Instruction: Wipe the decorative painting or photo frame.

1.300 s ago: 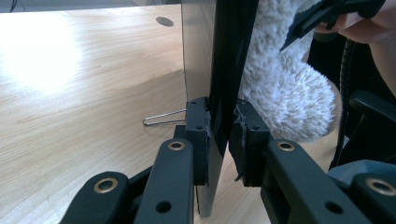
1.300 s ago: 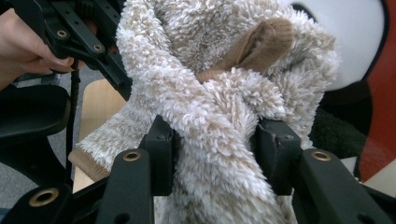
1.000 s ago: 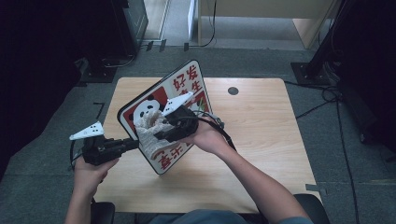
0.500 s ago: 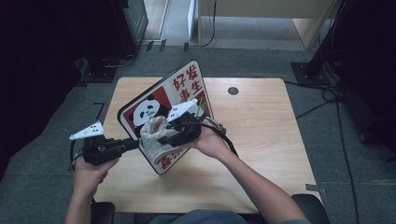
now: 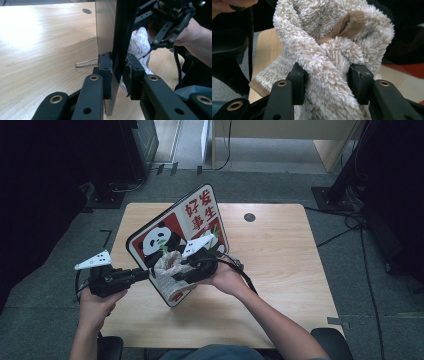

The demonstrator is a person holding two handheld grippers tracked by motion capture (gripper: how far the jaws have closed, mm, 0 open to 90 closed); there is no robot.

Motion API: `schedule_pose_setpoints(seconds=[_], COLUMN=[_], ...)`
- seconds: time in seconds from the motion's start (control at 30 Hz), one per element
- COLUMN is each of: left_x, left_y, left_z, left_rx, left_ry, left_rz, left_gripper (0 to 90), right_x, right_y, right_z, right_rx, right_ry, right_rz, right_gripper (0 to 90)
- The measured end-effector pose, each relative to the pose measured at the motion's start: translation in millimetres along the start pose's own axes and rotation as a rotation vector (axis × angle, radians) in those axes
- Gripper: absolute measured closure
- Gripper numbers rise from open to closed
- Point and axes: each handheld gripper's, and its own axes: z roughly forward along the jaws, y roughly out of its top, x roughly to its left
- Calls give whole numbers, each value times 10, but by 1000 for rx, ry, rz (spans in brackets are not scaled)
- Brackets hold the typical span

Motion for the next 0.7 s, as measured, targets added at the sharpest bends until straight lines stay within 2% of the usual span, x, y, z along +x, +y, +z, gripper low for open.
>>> schedule_pose_setpoints(seconds=[0.27, 0.43, 0.7], left_x=[1, 2, 1], left_y=[0, 2, 3], left_z=[0, -2, -1], left_rx=[-1, -2, -4], left_ry=[-2, -3, -3], left_rz=[2, -1, -3], left_gripper=[781, 781, 781], right_x=[-8, 0, 7], right_y=[-130, -254, -447], right_z=[50, 96, 189], right_rx=[9, -5, 24], right_ry=[6, 6, 9], right_rz=[6, 4, 25], right_gripper=[549, 548, 548])
